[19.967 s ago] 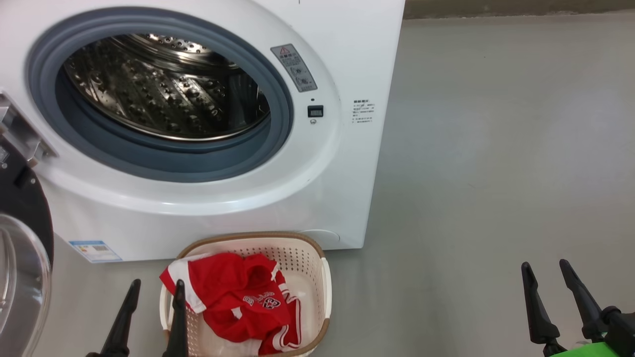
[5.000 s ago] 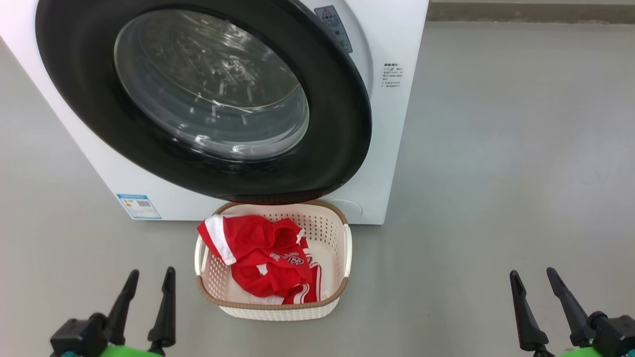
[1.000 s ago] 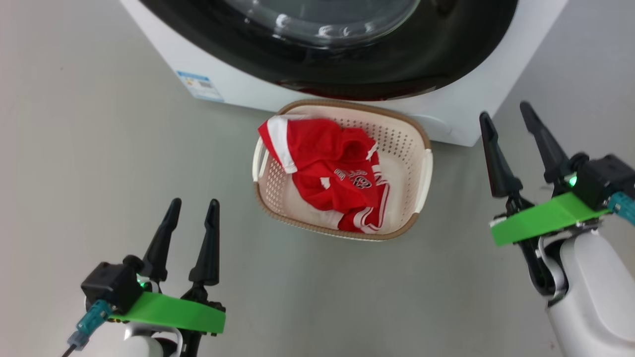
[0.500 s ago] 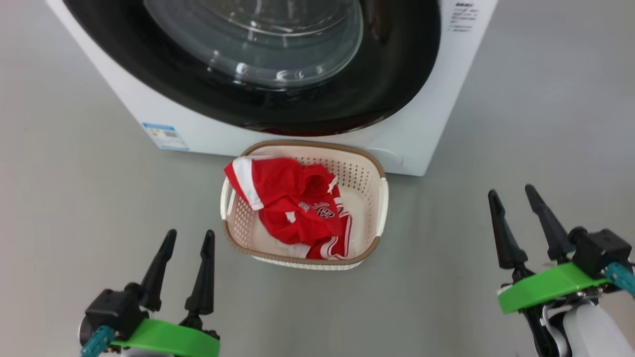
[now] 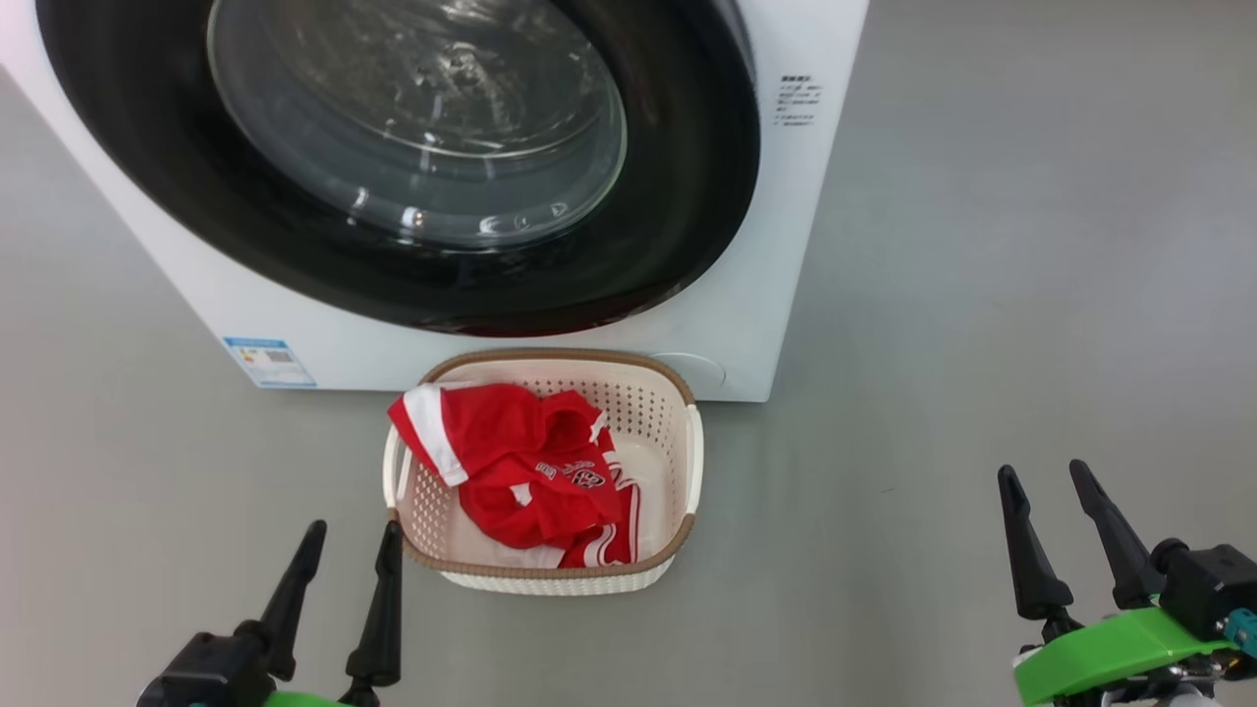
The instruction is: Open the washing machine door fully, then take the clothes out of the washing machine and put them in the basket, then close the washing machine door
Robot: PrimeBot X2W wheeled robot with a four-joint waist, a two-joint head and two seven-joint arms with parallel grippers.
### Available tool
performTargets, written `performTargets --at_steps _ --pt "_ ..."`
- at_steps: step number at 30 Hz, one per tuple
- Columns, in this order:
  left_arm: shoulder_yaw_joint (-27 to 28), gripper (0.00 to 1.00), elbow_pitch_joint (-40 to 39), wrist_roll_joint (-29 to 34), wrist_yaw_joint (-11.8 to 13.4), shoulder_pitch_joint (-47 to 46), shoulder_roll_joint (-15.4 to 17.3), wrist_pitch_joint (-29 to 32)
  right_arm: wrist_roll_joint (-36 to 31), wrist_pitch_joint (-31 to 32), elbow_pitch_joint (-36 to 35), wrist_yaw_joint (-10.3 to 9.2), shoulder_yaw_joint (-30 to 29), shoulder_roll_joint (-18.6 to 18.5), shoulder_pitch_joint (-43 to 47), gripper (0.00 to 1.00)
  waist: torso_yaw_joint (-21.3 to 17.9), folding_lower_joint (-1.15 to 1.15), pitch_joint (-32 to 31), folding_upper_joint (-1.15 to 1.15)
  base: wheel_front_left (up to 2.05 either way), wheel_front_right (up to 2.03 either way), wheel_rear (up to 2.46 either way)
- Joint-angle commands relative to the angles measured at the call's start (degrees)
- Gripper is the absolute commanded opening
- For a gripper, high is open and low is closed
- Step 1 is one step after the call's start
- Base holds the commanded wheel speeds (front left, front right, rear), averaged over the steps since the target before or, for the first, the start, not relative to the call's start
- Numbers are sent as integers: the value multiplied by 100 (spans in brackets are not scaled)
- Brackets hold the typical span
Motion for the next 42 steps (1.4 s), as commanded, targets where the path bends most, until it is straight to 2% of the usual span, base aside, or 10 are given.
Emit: performTargets --at_steps 1,19,37,38,39,42 --pt "204 100 -176 50 -31 -11 113 -29 -4 -33 -171 -5 111 -80 28 100 -120 0 -111 0 0 0 0" --pt "349 100 -192 106 -32 162 175 -29 -17 -33 -406 -5 -256 10 542 100 -369 0 -216 0 0 0 0" --pt "348 100 -315 100 -32 132 156 -29 -68 -33 -436 -5 -291 86 496 100 -359 0 -145 0 0 0 0" --pt "343 0 -316 108 -32 134 162 -29 -70 -33 -437 -5 -285 88 491 0 -358 0 -143 0 0 0 0" --pt "133 0 -134 44 1 207 103 0 -14 4 -261 1 -390 183 611 0 -359 0 -143 0 0 0 0" --pt "103 0 82 22 8 225 41 12 -2 9 -53 0 -354 271 640 0 -360 0 -143 0 0 0 0"
